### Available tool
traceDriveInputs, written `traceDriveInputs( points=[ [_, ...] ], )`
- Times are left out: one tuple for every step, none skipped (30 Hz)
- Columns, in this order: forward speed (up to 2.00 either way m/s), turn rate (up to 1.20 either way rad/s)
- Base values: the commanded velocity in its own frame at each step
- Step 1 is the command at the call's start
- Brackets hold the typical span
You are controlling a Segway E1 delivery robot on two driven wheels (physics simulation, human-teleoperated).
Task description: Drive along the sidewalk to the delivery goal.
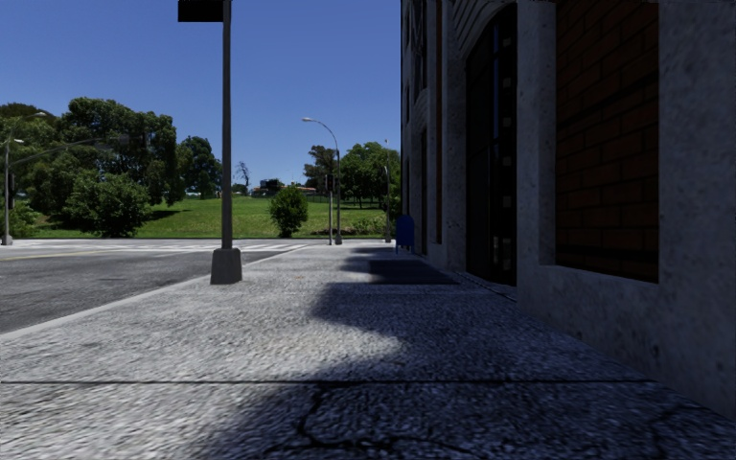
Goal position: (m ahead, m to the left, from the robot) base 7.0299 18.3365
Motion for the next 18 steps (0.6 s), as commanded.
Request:
traceDriveInputs(
  points=[
    [2.0, 0.0],
    [2.0, 0.0],
    [2.0, 0.0],
    [2.0, 0.0],
    [2.0, 0.0],
    [2.0, 0.0],
    [2.0, 0.0],
    [2.0, 0.0],
    [2.0, 0.0],
    [2.0, 0.0],
    [2.0, 0.0],
    [2.0, 0.0],
    [2.0, 0.0],
    [2.0, 0.0],
    [2.0, 0.0],
    [2.0, 0.0],
    [2.0, 0.0],
    [2.0, 0.0]
  ],
)
